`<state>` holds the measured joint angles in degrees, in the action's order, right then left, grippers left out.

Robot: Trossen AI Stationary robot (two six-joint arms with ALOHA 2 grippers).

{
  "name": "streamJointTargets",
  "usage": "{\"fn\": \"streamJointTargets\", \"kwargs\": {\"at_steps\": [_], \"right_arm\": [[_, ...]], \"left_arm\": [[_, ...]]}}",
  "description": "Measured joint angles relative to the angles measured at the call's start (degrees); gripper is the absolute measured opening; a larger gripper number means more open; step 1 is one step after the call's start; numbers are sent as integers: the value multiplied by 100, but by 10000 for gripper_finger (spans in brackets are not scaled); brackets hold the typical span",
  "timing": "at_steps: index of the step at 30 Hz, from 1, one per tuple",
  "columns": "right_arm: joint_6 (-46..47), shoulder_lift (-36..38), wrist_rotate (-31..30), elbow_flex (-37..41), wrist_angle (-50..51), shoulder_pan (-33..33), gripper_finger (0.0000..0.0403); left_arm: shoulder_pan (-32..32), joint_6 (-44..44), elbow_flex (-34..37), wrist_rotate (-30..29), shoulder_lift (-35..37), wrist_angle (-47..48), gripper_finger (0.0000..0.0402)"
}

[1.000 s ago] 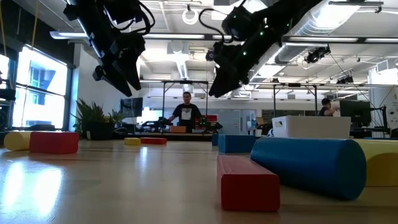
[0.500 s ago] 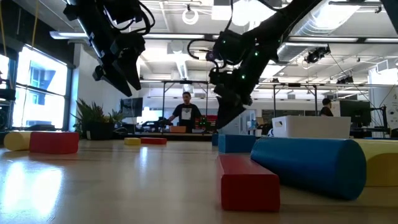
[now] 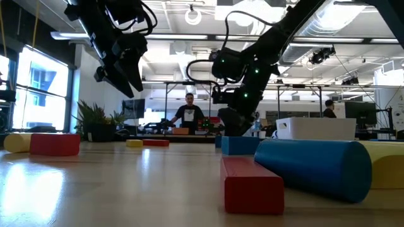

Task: Sort & place blocks by color
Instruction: Put the blue arc block into the top white bin

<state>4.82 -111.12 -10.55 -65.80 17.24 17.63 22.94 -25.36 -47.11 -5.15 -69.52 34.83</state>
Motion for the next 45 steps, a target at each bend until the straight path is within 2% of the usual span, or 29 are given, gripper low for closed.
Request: {"fn": "streamJointTargets", "kwargs": {"at_steps": [5,10,11,20,34,45], "right_arm": [[266,-32,1,-2,-35,0,184],[284,-32,30,-3,-26,1,109],[307,-32,53,-5,-20,4,107],[570,196,94,-10,316,4,107],[566,1545,-1009,-96,1224,224,107],[569,2515,-1795,-98,2260,1104,107]], "left_arm": [[0,0,0,0,0,8,227],[0,1,0,1,0,7,227],[0,1,0,2,0,8,227],[0,2,0,2,0,7,227],[0,2,0,2,0,8,227],[0,-15,2,2,0,4,227]]}}
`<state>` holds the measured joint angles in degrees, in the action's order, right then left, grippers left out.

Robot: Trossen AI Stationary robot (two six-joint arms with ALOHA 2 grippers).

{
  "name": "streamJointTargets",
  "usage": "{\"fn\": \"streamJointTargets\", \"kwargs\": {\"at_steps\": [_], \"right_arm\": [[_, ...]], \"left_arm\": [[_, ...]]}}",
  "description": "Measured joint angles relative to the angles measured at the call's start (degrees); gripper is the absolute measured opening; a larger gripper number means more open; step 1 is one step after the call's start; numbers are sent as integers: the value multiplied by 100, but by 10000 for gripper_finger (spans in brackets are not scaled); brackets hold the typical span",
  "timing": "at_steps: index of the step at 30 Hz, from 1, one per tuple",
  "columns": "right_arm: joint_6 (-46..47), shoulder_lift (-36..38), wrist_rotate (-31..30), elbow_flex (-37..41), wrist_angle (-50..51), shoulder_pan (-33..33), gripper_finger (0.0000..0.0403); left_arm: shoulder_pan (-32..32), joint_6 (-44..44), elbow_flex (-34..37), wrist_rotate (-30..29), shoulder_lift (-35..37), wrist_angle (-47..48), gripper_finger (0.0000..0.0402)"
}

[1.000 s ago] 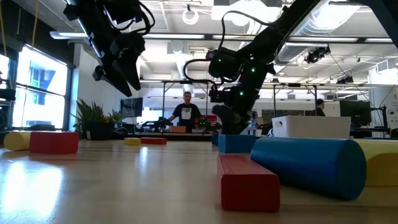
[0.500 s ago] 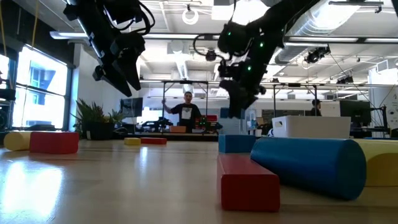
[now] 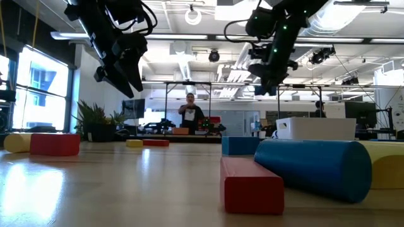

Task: Sort & place blocks by color
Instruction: Put the blue arc block into the top white bin

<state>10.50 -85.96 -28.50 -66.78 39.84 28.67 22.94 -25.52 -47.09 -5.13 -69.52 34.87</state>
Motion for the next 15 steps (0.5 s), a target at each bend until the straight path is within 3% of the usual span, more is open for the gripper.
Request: {"fn": "streamJointTargets", "kwargs": {"at_steps": [15], "right_arm": [[765,40,522,15,1488,1418,107]], "left_arm": [[-105,2,0,17,0,0,227]]}}
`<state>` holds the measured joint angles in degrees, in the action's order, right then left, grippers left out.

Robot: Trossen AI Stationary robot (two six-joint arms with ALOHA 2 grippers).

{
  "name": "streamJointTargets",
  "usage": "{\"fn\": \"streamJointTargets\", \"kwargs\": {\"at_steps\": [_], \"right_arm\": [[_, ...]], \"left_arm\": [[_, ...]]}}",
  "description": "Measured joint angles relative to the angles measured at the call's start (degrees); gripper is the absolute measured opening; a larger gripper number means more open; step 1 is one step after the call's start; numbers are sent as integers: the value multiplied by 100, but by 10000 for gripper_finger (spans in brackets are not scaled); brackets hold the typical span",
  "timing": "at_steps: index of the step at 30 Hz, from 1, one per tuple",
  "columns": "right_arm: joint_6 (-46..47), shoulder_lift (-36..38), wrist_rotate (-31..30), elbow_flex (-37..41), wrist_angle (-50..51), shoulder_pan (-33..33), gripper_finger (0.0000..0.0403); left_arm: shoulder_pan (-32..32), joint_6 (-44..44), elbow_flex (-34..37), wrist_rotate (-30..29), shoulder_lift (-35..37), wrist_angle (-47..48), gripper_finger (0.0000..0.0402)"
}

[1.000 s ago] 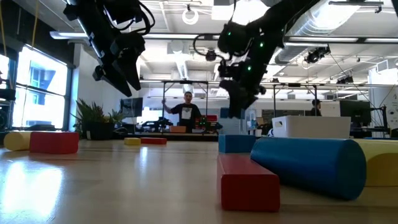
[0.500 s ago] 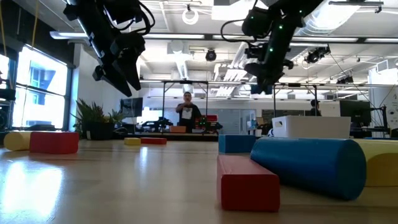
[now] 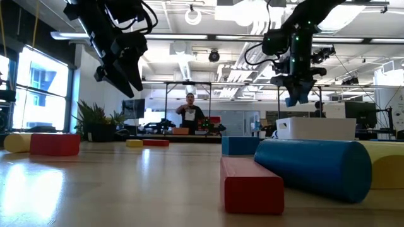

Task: Sort & place blocks by color
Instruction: Put the blue arc block into the top white bin, then put the red block into the transparent bin

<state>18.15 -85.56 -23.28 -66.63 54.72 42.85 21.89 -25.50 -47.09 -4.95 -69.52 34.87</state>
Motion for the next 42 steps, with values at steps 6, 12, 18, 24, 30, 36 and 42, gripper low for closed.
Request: {"fn": "streamJointTargets", "kwargs": {"at_steps": [6,12,18,24,30,36,42], "right_arm": [[154,-41,691,0,29,348,107],[102,-416,1011,0,86,538,107],[83,-647,1026,0,79,536,111],[88,-721,942,0,68,547,176],[119,-695,922,0,81,545,197],[240,-641,1187,0,123,533,182],[402,-359,1266,0,125,464,163]], "left_arm": [[-2,-13,0,-1,0,0,227],[-2,-135,0,41,0,0,227],[-2,-136,0,399,0,0,227],[-59,17,0,717,0,2,227],[-341,225,0,791,0,3,227],[-645,319,0,791,0,3,227],[-962,461,0,883,32,5,227]]}}
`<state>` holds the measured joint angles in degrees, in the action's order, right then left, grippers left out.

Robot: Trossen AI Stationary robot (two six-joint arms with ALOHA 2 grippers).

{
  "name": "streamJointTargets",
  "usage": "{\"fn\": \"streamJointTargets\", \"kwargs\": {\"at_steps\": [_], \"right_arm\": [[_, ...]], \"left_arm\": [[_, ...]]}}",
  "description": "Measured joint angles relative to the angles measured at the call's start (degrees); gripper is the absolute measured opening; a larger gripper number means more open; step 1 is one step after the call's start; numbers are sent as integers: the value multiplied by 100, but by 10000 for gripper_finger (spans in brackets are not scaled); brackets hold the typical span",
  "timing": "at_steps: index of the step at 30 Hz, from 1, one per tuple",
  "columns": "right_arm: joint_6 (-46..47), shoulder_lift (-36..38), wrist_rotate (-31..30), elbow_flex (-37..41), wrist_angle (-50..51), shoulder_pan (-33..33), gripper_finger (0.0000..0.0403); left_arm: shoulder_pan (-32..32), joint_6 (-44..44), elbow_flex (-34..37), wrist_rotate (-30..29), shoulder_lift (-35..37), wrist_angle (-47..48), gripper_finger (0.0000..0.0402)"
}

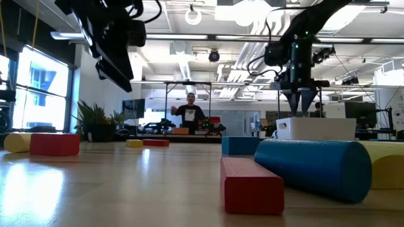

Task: Sort & place blocks by color
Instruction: Put the red block into the transparent bin

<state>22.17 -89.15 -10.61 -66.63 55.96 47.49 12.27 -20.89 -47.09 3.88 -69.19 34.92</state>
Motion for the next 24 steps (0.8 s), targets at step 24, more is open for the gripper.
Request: {"fn": "streamJointTargets", "kwargs": {"at_steps": [24], "right_arm": [[2117,1041,418,-4,-52,-1811,151]], "left_arm": [[-1536,219,0,16,219,1059,227]]}}
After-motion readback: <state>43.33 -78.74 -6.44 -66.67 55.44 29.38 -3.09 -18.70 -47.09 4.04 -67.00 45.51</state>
